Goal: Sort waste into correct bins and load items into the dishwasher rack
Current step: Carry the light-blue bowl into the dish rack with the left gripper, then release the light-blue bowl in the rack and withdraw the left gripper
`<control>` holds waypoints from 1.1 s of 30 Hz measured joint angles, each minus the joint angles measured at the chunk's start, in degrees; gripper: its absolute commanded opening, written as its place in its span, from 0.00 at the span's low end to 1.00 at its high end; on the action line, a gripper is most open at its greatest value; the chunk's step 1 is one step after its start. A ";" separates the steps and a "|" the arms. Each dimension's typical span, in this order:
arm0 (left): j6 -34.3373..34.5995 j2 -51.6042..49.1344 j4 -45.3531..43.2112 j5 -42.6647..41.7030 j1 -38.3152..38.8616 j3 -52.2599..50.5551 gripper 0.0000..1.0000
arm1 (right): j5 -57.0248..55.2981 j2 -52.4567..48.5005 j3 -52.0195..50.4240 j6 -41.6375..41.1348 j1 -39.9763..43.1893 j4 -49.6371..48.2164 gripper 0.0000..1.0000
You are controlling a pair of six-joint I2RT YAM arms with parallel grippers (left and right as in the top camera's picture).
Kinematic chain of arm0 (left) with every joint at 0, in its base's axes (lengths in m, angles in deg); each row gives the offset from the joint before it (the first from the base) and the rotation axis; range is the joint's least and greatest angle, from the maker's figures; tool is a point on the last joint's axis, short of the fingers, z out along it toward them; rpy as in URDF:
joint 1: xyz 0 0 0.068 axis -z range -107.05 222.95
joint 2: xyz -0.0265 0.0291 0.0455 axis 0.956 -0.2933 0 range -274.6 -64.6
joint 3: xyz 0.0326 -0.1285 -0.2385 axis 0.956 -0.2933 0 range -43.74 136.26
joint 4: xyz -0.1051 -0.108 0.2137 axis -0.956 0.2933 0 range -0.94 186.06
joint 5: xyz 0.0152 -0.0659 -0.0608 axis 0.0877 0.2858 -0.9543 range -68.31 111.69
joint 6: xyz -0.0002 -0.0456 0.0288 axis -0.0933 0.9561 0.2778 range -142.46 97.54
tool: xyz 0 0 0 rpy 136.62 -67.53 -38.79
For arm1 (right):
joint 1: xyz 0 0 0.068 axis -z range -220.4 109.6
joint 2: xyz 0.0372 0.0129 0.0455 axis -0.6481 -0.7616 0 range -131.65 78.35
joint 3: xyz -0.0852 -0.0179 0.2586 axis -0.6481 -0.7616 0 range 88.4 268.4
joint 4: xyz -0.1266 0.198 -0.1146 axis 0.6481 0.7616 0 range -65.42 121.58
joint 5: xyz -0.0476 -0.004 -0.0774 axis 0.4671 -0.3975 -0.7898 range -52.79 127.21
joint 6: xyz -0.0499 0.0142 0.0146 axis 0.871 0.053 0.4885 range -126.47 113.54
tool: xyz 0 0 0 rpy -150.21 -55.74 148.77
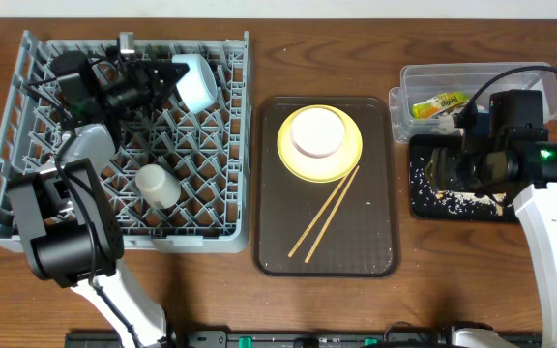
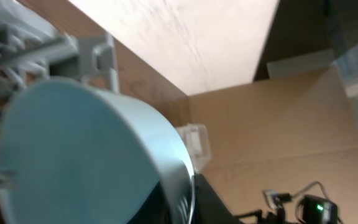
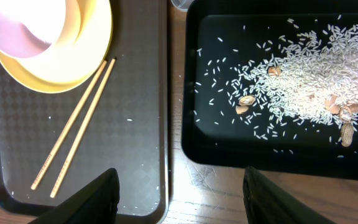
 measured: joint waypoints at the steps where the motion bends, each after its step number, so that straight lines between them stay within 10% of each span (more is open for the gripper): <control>1: 0.02 -0.02 0.11 0.37 -0.22 0.00 0.38 | 0.00 0.00 -0.02 0.00 0.00 0.13 0.61; 11: -0.07 -0.07 0.28 1.95 -1.33 0.00 0.82 | 0.02 0.00 0.00 0.00 0.00 0.48 0.61; 33: -9.53 -0.09 19.19 3.96 -7.80 0.02 0.89 | 0.00 0.00 0.00 0.00 0.00 0.81 0.62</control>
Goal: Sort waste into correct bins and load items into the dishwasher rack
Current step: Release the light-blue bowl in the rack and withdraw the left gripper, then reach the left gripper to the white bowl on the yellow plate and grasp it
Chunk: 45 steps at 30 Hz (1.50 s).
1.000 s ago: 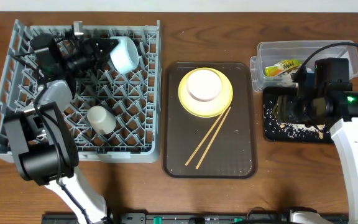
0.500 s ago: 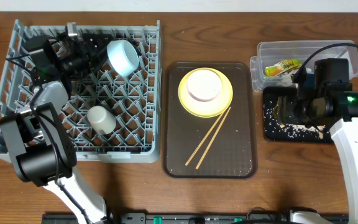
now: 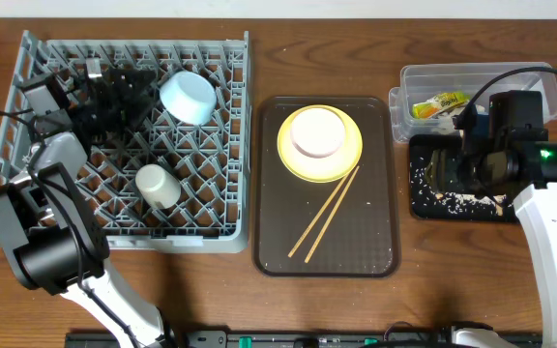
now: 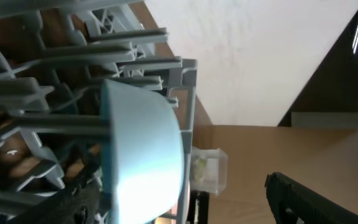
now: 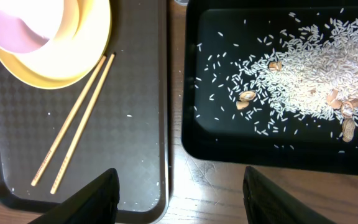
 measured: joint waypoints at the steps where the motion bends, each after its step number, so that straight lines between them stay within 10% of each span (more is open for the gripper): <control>1: -0.79 0.00 0.20 0.09 0.00 0.00 0.94 | 0.00 0.00 0.00 0.00 0.00 0.00 0.62; 15: -4.61 2.49 2.54 1.99 0.22 0.31 0.95 | 0.00 0.00 -0.02 0.00 0.00 0.00 0.62; 24: -16.68 17.46 22.18 14.25 3.58 0.33 0.96 | 0.00 0.00 -0.02 0.00 0.00 -0.17 0.62; 45: -39.52 22.93 31.34 57.86 51.43 0.33 0.96 | -0.26 0.00 -0.02 0.00 0.00 1.22 0.63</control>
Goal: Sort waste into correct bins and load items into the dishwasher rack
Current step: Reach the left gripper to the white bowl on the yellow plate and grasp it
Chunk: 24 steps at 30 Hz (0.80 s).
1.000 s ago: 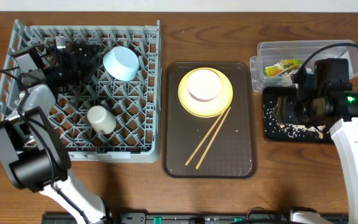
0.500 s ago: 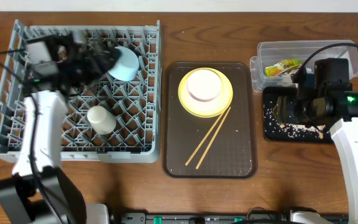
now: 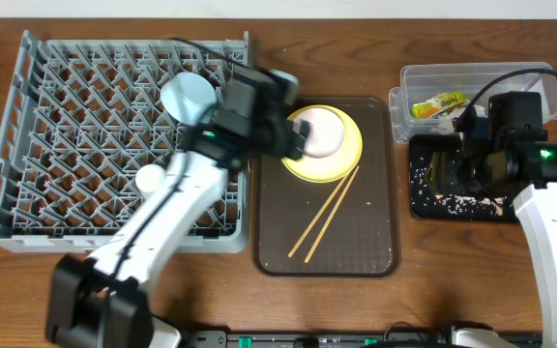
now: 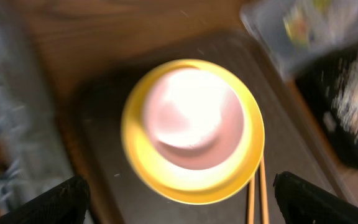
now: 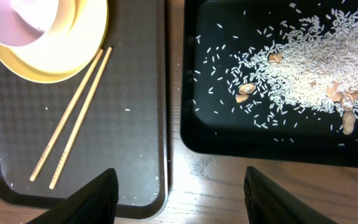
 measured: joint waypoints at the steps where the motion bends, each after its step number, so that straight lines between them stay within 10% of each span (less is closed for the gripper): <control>1: -1.33 -1.11 -0.44 0.83 1.73 0.00 0.96 | -0.02 0.00 0.00 0.00 0.00 0.00 0.63; 15: -11.10 -17.22 -10.16 8.37 10.32 0.00 0.92 | -0.13 0.00 0.00 0.02 0.00 0.70 0.63; 24: -11.91 -20.06 -10.71 9.31 10.32 0.00 0.25 | -0.13 0.00 0.00 0.00 0.00 0.68 0.64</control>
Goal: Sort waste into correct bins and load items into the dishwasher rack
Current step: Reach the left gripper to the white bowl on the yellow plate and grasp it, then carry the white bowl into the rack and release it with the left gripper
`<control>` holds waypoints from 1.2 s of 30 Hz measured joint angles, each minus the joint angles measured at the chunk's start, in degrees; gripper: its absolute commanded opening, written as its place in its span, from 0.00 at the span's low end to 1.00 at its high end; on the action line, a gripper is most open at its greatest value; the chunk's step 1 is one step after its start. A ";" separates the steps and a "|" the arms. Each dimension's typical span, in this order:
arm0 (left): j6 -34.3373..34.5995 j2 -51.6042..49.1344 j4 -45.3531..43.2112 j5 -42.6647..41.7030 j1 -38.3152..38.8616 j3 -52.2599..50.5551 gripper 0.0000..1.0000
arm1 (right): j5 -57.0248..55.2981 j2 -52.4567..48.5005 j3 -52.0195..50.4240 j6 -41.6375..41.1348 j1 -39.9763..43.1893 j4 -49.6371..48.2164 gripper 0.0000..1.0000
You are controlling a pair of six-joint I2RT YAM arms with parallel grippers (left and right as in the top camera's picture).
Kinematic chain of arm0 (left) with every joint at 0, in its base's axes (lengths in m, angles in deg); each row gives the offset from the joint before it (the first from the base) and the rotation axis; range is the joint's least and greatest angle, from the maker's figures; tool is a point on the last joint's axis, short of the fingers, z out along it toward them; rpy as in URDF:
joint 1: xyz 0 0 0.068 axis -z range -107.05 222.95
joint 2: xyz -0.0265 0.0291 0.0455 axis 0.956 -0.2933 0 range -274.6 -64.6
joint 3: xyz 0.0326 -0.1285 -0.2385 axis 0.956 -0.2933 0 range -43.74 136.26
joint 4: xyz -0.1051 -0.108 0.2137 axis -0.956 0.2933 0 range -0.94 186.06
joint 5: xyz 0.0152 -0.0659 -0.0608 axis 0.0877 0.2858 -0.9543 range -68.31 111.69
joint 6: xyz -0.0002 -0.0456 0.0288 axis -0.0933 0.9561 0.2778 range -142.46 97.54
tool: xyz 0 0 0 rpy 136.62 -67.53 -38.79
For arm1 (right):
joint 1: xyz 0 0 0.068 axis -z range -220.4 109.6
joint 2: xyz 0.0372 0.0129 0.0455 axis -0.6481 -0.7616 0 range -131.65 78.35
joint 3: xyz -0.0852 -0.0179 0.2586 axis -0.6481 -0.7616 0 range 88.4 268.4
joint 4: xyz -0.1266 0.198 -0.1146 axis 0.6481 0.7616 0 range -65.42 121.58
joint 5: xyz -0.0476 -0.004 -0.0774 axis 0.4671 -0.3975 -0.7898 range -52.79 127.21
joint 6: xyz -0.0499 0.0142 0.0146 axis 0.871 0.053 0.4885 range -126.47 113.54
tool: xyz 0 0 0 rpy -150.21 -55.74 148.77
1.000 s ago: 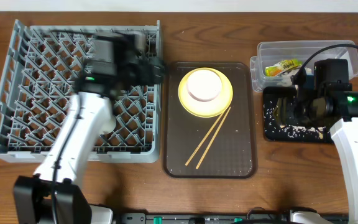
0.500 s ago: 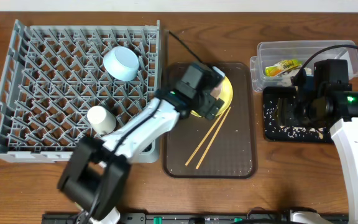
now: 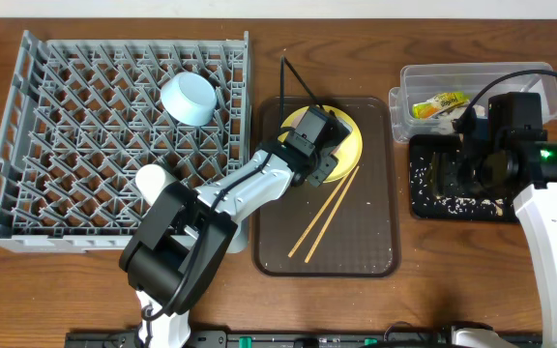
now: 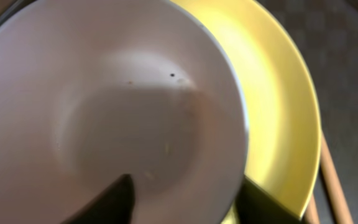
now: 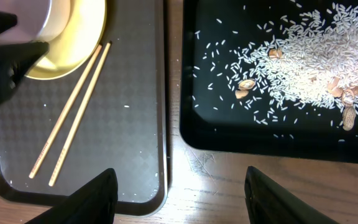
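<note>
A pink bowl sits on a yellow plate at the back of the brown tray. My left gripper is low over it and open: one finger lies inside the bowl, the other outside over the plate, so the rim is between them. Overhead, the left gripper covers most of the bowl. Two chopsticks lie on the tray beside the plate. My right gripper hangs open and empty over the table between the brown tray and the black tray of rice and shells.
The grey dishwasher rack on the left holds a blue bowl at the back and a white cup near the front. A clear container with a yellow packet stands at the back right.
My left gripper was higher above the plate with the whole pink bowl in view; now it is down at the bowl with its fingers either side of the rim. The right arm has barely moved.
My left gripper was at the blue bowl over the back of the rack. Then the bowl rested in the rack and the gripper stood off to its left. Later the gripper was above the yellow plate, and now it straddles the pink bowl's rim.
</note>
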 measured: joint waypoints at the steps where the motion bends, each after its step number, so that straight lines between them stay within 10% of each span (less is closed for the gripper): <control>1: -0.04 0.00 -0.04 0.00 0.00 0.00 0.20 | -0.02 0.00 0.00 0.00 0.00 0.00 0.63; 4: -0.33 0.00 0.00 0.09 0.00 0.00 0.06 | 0.00 0.00 0.00 0.02 0.00 0.00 0.63; 24: 13.27 25.92 12.55 -1.73 -4.50 -0.04 0.06 | -0.04 0.00 0.02 0.02 0.00 0.37 0.63; 36: 19.34 26.75 17.81 -44.24 -32.81 -0.07 0.06 | -0.04 0.00 0.02 0.02 0.00 0.42 0.64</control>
